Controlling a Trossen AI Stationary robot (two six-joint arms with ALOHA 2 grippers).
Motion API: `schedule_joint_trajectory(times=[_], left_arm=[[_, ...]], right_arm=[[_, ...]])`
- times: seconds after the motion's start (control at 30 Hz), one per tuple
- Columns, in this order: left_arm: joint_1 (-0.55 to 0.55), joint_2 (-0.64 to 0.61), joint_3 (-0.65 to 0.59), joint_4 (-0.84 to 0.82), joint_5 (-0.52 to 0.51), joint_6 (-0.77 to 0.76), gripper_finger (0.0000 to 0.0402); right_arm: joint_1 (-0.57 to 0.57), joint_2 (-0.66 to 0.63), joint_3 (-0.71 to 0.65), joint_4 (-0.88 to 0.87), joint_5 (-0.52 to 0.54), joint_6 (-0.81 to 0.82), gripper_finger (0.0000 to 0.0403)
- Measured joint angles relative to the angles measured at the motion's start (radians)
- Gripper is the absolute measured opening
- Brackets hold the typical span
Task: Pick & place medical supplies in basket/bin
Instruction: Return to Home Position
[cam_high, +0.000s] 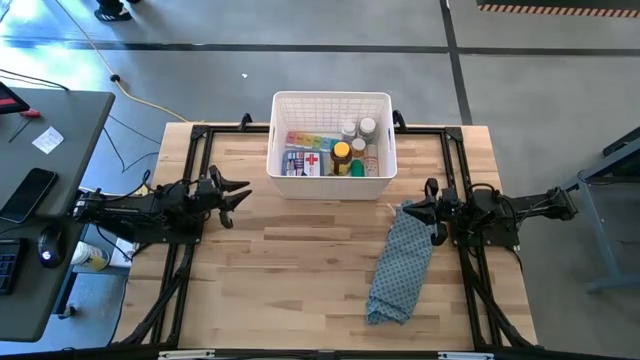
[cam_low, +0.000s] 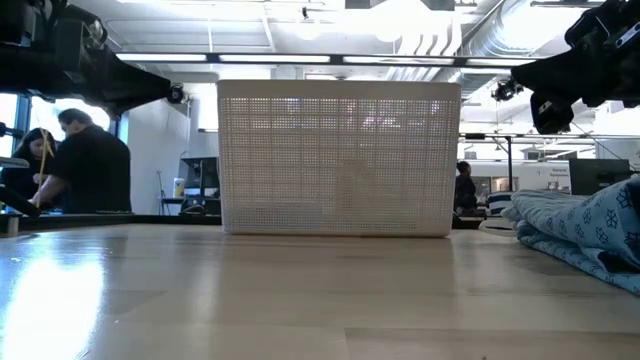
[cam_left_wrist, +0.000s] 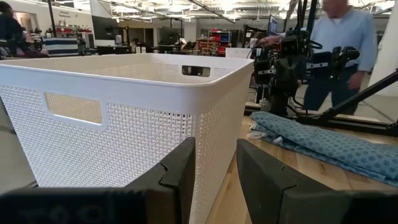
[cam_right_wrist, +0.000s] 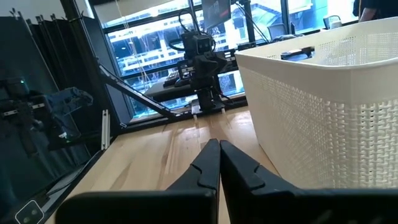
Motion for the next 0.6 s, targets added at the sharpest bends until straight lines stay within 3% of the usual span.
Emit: schedule_joint_trajectory(times=[0.6], left_arm=[[0.0,0.0,-0.001,-0.001,0.0,0.0,0.0151]], right_arm=[[0.0,0.0,0.0,0.004,0.0,0.0,0.0002]])
